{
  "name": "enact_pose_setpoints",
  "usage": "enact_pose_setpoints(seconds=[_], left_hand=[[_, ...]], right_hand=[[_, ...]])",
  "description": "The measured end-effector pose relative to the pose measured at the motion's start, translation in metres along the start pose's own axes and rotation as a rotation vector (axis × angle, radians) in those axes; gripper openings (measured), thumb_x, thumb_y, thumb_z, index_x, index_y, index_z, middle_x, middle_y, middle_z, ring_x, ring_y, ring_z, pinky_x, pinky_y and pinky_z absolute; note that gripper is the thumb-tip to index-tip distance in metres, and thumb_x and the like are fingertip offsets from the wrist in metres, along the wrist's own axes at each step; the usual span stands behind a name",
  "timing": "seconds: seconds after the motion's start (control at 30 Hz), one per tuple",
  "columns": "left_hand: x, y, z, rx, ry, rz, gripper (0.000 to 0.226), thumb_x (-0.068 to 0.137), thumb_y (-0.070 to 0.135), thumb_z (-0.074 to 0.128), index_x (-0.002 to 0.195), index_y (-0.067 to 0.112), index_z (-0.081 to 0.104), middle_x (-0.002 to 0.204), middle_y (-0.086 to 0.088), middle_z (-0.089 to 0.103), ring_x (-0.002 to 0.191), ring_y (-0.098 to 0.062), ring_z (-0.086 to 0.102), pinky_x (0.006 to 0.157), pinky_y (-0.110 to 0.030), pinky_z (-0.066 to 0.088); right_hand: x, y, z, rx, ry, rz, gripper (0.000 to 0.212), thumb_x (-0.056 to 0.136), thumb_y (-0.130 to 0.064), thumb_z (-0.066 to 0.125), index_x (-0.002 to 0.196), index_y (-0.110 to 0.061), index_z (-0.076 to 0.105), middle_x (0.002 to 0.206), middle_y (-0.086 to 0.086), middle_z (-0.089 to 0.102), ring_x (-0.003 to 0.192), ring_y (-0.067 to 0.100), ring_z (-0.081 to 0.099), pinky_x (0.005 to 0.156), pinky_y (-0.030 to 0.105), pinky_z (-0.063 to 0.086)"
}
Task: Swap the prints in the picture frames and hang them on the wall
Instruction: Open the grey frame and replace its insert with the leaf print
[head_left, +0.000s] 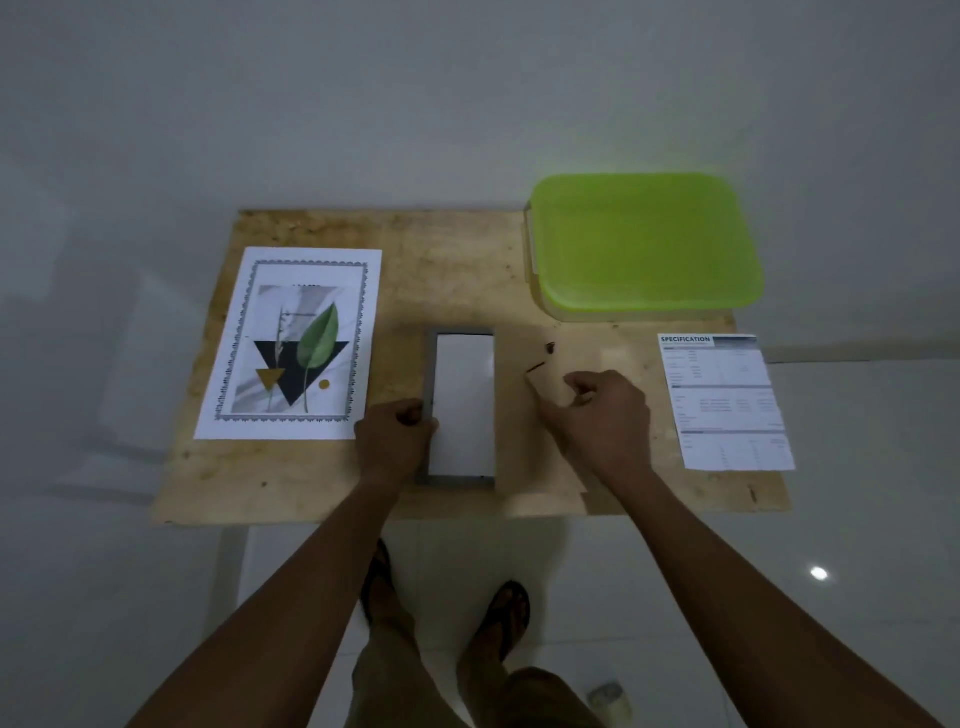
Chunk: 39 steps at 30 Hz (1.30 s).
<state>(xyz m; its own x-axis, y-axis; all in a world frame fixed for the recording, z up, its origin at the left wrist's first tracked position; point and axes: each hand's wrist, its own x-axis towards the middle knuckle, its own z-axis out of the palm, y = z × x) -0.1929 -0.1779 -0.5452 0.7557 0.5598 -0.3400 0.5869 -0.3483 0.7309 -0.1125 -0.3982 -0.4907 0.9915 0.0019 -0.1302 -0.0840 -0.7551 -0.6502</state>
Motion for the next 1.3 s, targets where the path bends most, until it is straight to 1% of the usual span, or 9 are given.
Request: enact_pose_setpoints(seconds=[0.13, 0.23, 0.33, 0.5, 0.63, 0.8, 1.03, 1.13, 1.3], left_hand=[[0.009, -0.008, -0.008, 0.002, -0.075, 0.043, 0.031, 0.088, 0.021, 0.073, 0.119, 0.015, 0.072, 0.115, -0.004, 0.073, 0.105, -0.018, 0.067, 0.093, -0.029, 0.051], [0.014, -0.011, -0.014, -0.018, -0.128, 0.059, 0.031, 0.088, 0.02, 0.073, 0.119, 0.015, 0.072, 0.114, -0.003, 0.073, 0.103, -0.015, 0.067, 0.091, -0.027, 0.052], [0.02, -0.014, -0.018, -0.05, -0.152, 0.064, 0.031, 0.088, 0.019, 0.074, 0.118, 0.015, 0.072, 0.113, -0.004, 0.074, 0.097, -0.009, 0.066, 0.084, -0.02, 0.049], [0.027, -0.02, -0.02, -0.062, -0.19, 0.064, 0.034, 0.088, 0.018, 0.074, 0.12, 0.012, 0.07, 0.114, -0.004, 0.073, 0.083, 0.001, 0.062, 0.072, -0.004, 0.043], [0.031, -0.025, -0.019, -0.072, -0.212, 0.062, 0.033, 0.088, 0.015, 0.073, 0.121, 0.011, 0.07, 0.113, -0.005, 0.073, 0.077, 0.007, 0.061, 0.063, -0.001, 0.046], [0.032, -0.026, -0.02, -0.096, -0.22, 0.067, 0.032, 0.087, 0.014, 0.074, 0.119, 0.011, 0.071, 0.11, -0.004, 0.074, 0.088, -0.007, 0.069, 0.077, -0.011, 0.053], [0.032, -0.025, -0.02, -0.082, -0.214, 0.086, 0.031, 0.088, 0.014, 0.072, 0.12, 0.013, 0.071, 0.109, -0.003, 0.075, 0.084, -0.004, 0.069, 0.082, -0.018, 0.056], [0.03, -0.025, -0.02, -0.074, -0.215, 0.086, 0.032, 0.089, 0.013, 0.071, 0.121, 0.012, 0.07, 0.11, -0.003, 0.074, 0.08, 0.001, 0.066, 0.069, -0.003, 0.049], [0.026, -0.017, -0.021, -0.074, -0.198, 0.069, 0.033, 0.087, 0.016, 0.072, 0.119, 0.015, 0.071, 0.106, 0.005, 0.073, 0.083, -0.002, 0.065, 0.071, -0.005, 0.049]], right_hand=[[0.001, -0.02, 0.034, -0.168, -0.11, -0.11, 0.031, 0.064, -0.041, 0.071, 0.055, -0.014, 0.058, 0.056, 0.003, 0.051, 0.058, 0.022, 0.053, 0.048, 0.029, 0.038], [0.005, -0.03, 0.054, -0.231, -0.118, -0.169, 0.039, 0.063, -0.043, 0.067, 0.05, -0.016, 0.042, 0.054, 0.002, 0.037, 0.053, 0.02, 0.044, 0.044, 0.028, 0.022], [0.009, -0.034, 0.068, -0.239, -0.116, -0.158, 0.038, 0.062, -0.043, 0.067, 0.049, -0.013, 0.047, 0.048, 0.002, 0.038, 0.048, 0.017, 0.044, 0.042, 0.026, 0.026], [0.006, -0.032, 0.082, -0.287, -0.068, -0.128, 0.047, 0.063, -0.055, 0.062, 0.073, -0.01, 0.074, 0.062, 0.005, 0.064, 0.063, 0.018, 0.061, 0.058, 0.031, 0.054], [0.009, -0.031, 0.087, -0.32, -0.06, -0.103, 0.046, 0.062, -0.055, 0.062, 0.073, -0.012, 0.074, 0.06, 0.003, 0.06, 0.059, 0.017, 0.06, 0.057, 0.029, 0.053], [0.013, -0.033, 0.095, -0.313, -0.066, -0.099, 0.04, 0.064, -0.055, 0.06, 0.066, -0.016, 0.07, 0.062, 0.001, 0.057, 0.06, 0.016, 0.057, 0.058, 0.029, 0.052], [0.014, -0.025, 0.099, -0.294, -0.064, -0.11, 0.049, 0.074, -0.048, 0.07, 0.108, -0.015, 0.077, 0.089, 0.005, 0.069, 0.083, 0.02, 0.065, 0.07, 0.029, 0.053], [0.013, -0.019, 0.101, -0.295, -0.054, -0.156, 0.049, 0.079, -0.046, 0.074, 0.115, -0.011, 0.075, 0.096, 0.007, 0.069, 0.09, 0.023, 0.064, 0.075, 0.03, 0.052], [0.01, -0.008, 0.099, -0.202, -0.071, -0.2, 0.047, 0.084, -0.036, 0.073, 0.121, -0.008, 0.072, 0.098, 0.009, 0.071, 0.096, 0.026, 0.063, 0.081, 0.031, 0.049]])
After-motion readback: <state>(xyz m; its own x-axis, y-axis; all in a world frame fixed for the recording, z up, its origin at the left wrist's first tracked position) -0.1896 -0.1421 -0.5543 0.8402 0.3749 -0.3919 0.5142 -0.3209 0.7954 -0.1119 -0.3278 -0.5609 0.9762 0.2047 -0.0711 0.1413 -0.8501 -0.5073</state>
